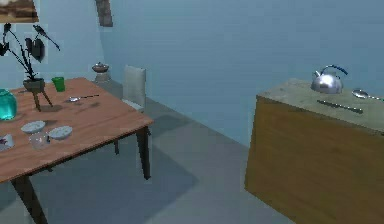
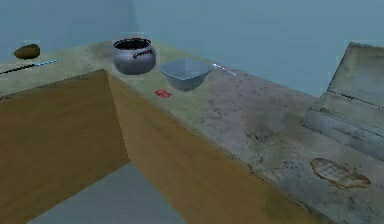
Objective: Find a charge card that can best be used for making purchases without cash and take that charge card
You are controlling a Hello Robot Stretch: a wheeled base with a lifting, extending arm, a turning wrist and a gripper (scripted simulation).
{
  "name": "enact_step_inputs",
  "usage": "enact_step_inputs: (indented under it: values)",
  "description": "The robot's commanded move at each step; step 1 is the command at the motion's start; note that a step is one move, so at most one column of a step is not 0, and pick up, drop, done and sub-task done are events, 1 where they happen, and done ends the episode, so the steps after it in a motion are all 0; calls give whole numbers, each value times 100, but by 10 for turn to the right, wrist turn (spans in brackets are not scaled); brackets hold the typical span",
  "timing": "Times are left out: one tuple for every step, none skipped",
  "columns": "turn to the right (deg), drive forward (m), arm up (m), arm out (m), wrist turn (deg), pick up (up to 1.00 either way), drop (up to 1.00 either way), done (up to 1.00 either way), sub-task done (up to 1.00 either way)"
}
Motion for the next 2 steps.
enact_step_inputs:
  values:
    - [-30,0,0,0,0,0,0,0,0]
    - [450,0,0,0,0,0,0,0,0]
